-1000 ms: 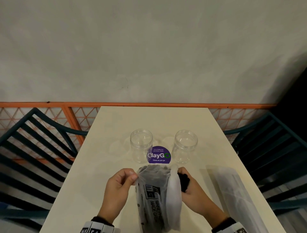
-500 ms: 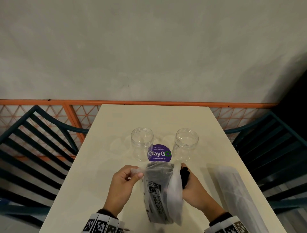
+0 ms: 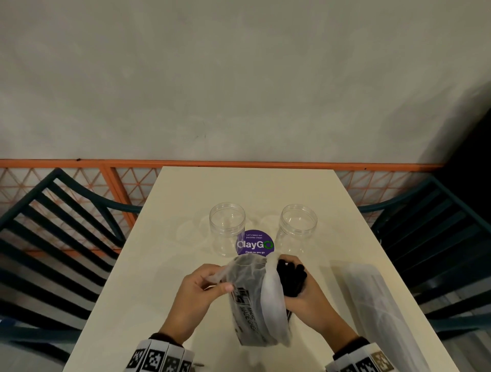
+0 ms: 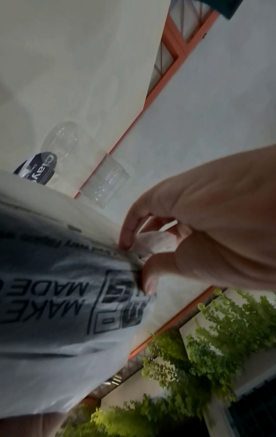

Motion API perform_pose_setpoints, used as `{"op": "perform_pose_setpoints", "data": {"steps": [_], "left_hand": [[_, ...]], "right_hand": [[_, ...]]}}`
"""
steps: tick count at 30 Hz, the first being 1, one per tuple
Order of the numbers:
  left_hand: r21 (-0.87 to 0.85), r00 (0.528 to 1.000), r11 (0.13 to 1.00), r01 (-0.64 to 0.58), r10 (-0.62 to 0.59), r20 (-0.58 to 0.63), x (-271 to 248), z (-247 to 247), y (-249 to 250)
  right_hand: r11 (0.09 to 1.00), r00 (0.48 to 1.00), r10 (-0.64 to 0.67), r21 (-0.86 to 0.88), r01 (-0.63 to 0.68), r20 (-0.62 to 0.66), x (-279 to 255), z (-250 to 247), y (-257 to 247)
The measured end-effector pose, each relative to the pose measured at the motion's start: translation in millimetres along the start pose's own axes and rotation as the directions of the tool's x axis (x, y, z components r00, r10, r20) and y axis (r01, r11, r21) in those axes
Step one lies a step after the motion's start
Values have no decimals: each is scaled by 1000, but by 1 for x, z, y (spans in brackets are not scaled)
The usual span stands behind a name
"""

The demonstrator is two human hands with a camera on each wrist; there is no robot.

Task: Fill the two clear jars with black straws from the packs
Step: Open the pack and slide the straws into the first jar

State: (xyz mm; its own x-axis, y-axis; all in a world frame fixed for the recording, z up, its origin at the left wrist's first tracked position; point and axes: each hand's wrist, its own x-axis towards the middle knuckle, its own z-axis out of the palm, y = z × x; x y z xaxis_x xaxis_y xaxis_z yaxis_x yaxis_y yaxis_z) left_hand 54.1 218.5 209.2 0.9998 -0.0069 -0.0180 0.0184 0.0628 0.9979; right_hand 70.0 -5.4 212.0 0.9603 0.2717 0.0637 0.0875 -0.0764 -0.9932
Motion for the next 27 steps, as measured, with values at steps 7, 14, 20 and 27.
{"op": "perform_pose_setpoints", "data": {"steps": [7, 14, 20, 27], "left_hand": [[-54, 999, 998, 21, -22, -24, 5, 10, -7], [-72, 994, 997, -27, 19, -104, 8, 13, -6], [-83, 996, 996, -9, 16, 83, 6, 10, -7], [-33, 996, 999, -14, 11, -87, 15, 11, -12]], "right_hand": [[998, 994, 65, -20, -67, -89, 2, 1, 4], [999, 996, 49, -2, -49, -80, 3, 3, 0], [999, 993, 37, 26, -34, -115, 2, 1, -1], [999, 999, 34, 22, -34, 1, 4, 2, 2]]}}
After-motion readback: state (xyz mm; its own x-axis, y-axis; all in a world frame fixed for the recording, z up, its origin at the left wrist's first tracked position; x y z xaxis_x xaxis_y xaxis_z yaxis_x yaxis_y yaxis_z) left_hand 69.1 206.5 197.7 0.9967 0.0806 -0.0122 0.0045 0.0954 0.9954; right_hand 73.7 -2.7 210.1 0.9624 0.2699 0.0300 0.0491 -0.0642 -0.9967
